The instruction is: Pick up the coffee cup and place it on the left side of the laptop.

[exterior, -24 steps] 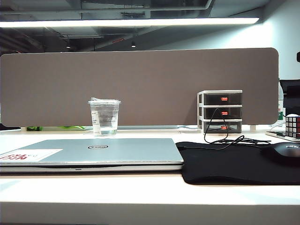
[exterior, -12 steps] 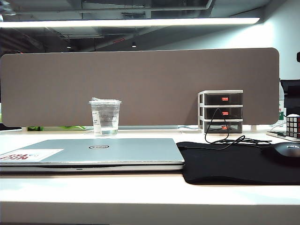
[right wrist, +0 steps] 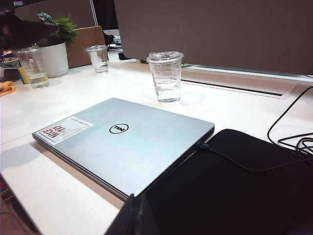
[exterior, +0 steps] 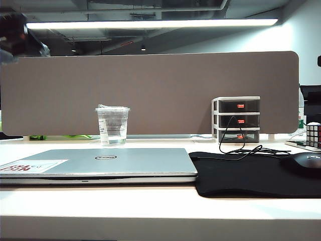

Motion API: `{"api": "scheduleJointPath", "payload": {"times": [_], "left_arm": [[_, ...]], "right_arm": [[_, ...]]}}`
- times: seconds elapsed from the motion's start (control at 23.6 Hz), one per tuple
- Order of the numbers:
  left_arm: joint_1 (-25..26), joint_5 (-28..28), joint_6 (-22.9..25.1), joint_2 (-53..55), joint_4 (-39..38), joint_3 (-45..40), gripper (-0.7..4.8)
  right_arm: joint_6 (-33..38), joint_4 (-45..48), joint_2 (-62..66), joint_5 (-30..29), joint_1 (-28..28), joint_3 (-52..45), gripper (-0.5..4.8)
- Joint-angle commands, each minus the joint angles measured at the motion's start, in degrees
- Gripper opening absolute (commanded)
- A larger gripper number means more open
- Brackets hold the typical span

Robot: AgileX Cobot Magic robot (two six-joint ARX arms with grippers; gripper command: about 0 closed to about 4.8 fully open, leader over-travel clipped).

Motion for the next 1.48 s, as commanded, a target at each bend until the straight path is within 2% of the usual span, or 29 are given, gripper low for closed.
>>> {"api": "scheduleJointPath", "payload": {"times": [0.04, 0.13, 0.21, 0.25, 0.47, 0.68, 0.93, 1.14, 1.48], "left_arm": [[0.0, 0.0, 0.8, 2.5, 2.4, 0.1, 4.79], [-0.1, -1.6, 0.7, 3.3, 3.7, 0.1, 4.79], [-0.1, -0.7, 5.5, 5.5, 7.6, 0.2, 4.76], [0.0, 2.8, 9.6, 8.1, 11.5, 0.2, 4.79], [0.0, 7.4, 10.6, 16.0, 19.2, 1.4, 4.79], [0.0, 11.4, 9.5, 26.0, 19.1, 7.6, 4.79], [0.0, 15.5, 8.2, 38.2, 18.3, 19.6, 4.79], [-0.8, 19.4, 7.0, 49.0, 12.5, 32.9, 4.79], [-1.1, 22.6, 7.0, 57.7, 6.4, 43.6, 4.79]], "right_arm": [[0.1, 0.6, -0.1, -0.1, 0.0, -0.3, -0.01], [0.0, 0.6, -0.1, -0.1, 0.0, -0.3, -0.01], [0.0, 0.6, -0.1, -0.1, 0.0, -0.3, -0.01], [0.0, 0.6, -0.1, -0.1, 0.0, -0.3, -0.01], [0.0, 0.6, -0.1, -0.1, 0.0, -0.3, -0.01], [0.0, 0.6, -0.1, -0.1, 0.0, -0.3, -0.01], [0.0, 0.6, -0.1, -0.1, 0.0, -0.3, -0.01], [0.0, 0.5, 0.0, -0.2, 0.1, -0.3, -0.01], [0.0, -1.9, -0.1, -0.1, 0.1, -0.3, -0.01]]}}
